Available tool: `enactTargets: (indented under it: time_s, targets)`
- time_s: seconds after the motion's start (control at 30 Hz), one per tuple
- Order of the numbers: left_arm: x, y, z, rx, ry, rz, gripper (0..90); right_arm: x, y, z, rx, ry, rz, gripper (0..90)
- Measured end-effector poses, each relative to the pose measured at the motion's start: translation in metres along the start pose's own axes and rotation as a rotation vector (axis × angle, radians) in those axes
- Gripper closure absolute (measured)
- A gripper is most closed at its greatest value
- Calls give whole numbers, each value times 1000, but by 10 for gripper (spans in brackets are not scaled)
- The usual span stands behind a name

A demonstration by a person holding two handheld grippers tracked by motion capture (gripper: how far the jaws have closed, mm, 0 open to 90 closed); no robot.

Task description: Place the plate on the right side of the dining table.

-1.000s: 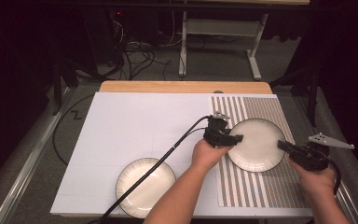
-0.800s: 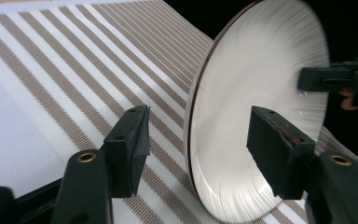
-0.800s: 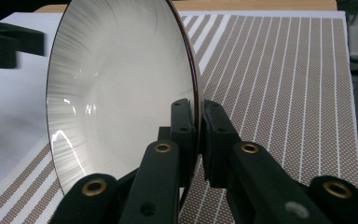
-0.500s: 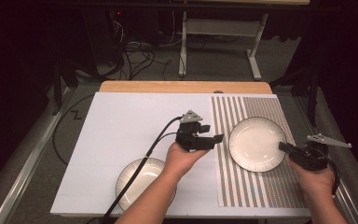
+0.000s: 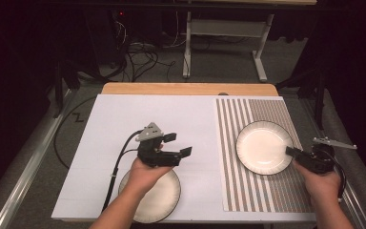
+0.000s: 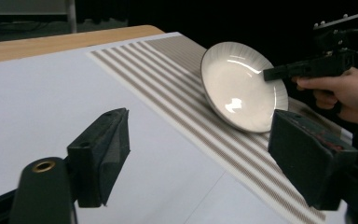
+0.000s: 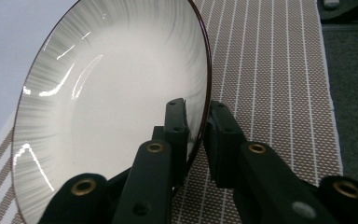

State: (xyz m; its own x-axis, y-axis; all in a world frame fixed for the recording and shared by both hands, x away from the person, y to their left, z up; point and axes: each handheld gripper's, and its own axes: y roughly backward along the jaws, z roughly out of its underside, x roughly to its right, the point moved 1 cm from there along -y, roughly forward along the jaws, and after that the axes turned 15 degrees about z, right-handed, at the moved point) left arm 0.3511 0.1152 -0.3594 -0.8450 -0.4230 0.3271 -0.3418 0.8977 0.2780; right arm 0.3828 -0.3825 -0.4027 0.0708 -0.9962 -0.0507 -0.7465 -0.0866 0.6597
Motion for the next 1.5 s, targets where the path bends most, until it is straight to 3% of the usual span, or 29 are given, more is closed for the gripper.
enactTargets:
  time_s: [0.2,0.33,0.6,0.73,0.83,0.9,1.0,1.17,1.27,1.37,1.5]
  targets:
    - [-10,41,12,44,7,-46,165,4,-10,0,-40,-8,57,823]
    - [-18,65,19,79,16,-88,158,5,-15,1,-46,-15,71,821]
    - [-25,92,36,61,6,-172,153,5,-20,2,-39,-4,92,804]
    - [-28,99,45,56,2,-203,147,3,-15,2,-10,24,115,694]
    - [-30,104,50,63,3,-216,142,0,-5,-1,50,64,126,603]
    - [-32,106,52,73,9,-219,136,-8,4,-2,111,102,126,527]
    - [-33,107,53,67,3,-238,102,-29,18,-5,185,145,65,385]
    - [-35,112,58,80,0,-252,68,-78,38,-4,288,232,-50,190]
    - [-34,116,61,100,2,-256,46,-107,48,-2,335,273,-129,142]
    - [-32,120,62,107,-7,-259,14,-132,56,3,375,291,-178,58]
    - [-27,123,64,111,-35,-271,1,-152,60,12,404,306,-223,9]
